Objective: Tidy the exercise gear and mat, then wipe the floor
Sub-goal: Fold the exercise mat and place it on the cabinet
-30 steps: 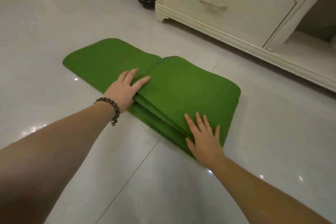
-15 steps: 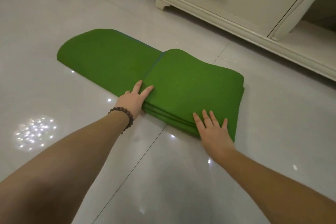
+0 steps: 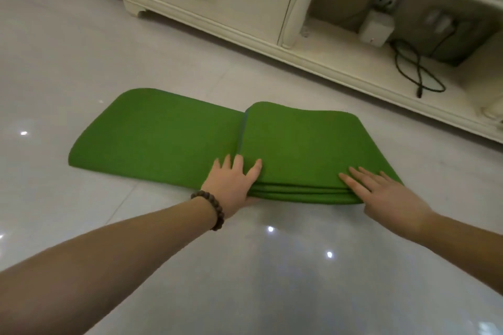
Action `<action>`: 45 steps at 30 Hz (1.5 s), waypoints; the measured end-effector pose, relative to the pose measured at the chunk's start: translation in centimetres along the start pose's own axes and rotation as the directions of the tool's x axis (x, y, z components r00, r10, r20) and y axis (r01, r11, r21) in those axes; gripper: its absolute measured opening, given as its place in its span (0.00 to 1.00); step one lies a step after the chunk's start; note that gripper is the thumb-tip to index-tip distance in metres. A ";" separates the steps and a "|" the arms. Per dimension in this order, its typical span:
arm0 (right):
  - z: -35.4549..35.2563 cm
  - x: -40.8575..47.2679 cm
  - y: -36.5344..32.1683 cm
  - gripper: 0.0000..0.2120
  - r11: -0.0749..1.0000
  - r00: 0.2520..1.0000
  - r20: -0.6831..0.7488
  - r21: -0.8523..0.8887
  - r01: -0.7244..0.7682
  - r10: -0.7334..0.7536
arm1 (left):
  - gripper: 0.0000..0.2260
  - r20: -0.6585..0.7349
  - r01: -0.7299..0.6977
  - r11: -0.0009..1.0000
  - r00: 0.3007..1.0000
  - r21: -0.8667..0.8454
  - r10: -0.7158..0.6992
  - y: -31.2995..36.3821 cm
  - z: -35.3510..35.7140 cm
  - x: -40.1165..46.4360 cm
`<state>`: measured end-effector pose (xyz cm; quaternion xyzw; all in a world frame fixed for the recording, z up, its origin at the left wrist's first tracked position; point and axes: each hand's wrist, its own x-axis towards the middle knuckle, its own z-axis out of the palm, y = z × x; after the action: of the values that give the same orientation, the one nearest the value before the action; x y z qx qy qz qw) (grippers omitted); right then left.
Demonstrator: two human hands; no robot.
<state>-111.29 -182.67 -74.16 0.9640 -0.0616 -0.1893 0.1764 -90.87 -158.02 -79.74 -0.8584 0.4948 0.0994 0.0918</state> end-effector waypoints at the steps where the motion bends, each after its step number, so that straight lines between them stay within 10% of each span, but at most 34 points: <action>1: 2.2 -2.1 0.7 0.55 0.998 0.999 -0.028 0.056 -0.012 0.014 | 0.37 0.000 -0.040 0.999 0.999 0.018 0.040 1.9 0.0 0.1; 5: 10.2 -7.8 -0.2 0.61 0.950 0.994 0.067 0.295 -0.098 0.082 | 0.38 0.065 -0.157 0.983 0.986 0.093 0.151 7.7 1.1 0.9; 8: 13.0 -8.9 -0.3 0.46 0.892 0.999 0.053 0.452 -0.032 0.009 | 0.41 0.162 -0.134 0.989 0.979 0.061 0.123 9.8 3.0 1.5; 12: 13.2 -10.2 3.3 0.30 0.370 0.800 0.104 0.846 -0.383 0.591 | 0.46 0.167 -0.105 0.994 0.980 -0.031 0.109 9.7 5.0 1.8; 16: 14.4 -9.9 4.8 0.24 -0.238 0.697 0.575 0.816 -0.527 0.430 | 0.45 0.134 -0.103 0.993 0.985 -0.053 0.109 9.2 5.7 1.9; 22: 14.4 -9.6 4.5 0.15 -0.448 0.675 0.644 0.754 -0.480 0.360 | 0.44 0.108 -0.088 0.986 0.989 -0.138 0.104 8.8 5.9 2.0; 25: 15.4 -9.9 3.2 0.18 -0.321 0.649 0.673 0.739 -0.592 0.353 | 0.43 0.095 -0.105 0.985 0.988 -0.140 0.119 8.7 6.1 1.9; 29: 14.8 -9.0 2.5 0.22 0.196 0.643 0.547 0.660 -0.725 0.535 | 0.43 0.073 -0.125 0.979 0.988 -0.159 0.138 8.5 6.2 1.8; 34: 13.6 -9.1 0.1 0.38 0.729 0.924 -0.013 0.619 -0.294 0.383 | 0.44 0.127 -0.152 0.986 0.979 -0.061 0.159 9.2 5.6 1.6; 39: 13.1 -7.0 -2.6 0.53 0.886 0.960 0.183 0.379 -0.267 0.212 | 0.52 -0.003 -0.132 0.990 0.991 -0.038 0.132 9.9 5.6 0.7; 45: 12.2 -5.1 -3.2 0.53 0.884 0.964 0.079 0.386 -0.264 0.253 | 0.54 -0.170 -0.107 0.994 0.980 -0.034 0.099 8.4 4.5 0.5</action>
<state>-120.53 -182.60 -84.10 0.9602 -0.2285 -0.1604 0.0021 -98.29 -161.47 -84.71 -0.8387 0.5423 0.0418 0.0257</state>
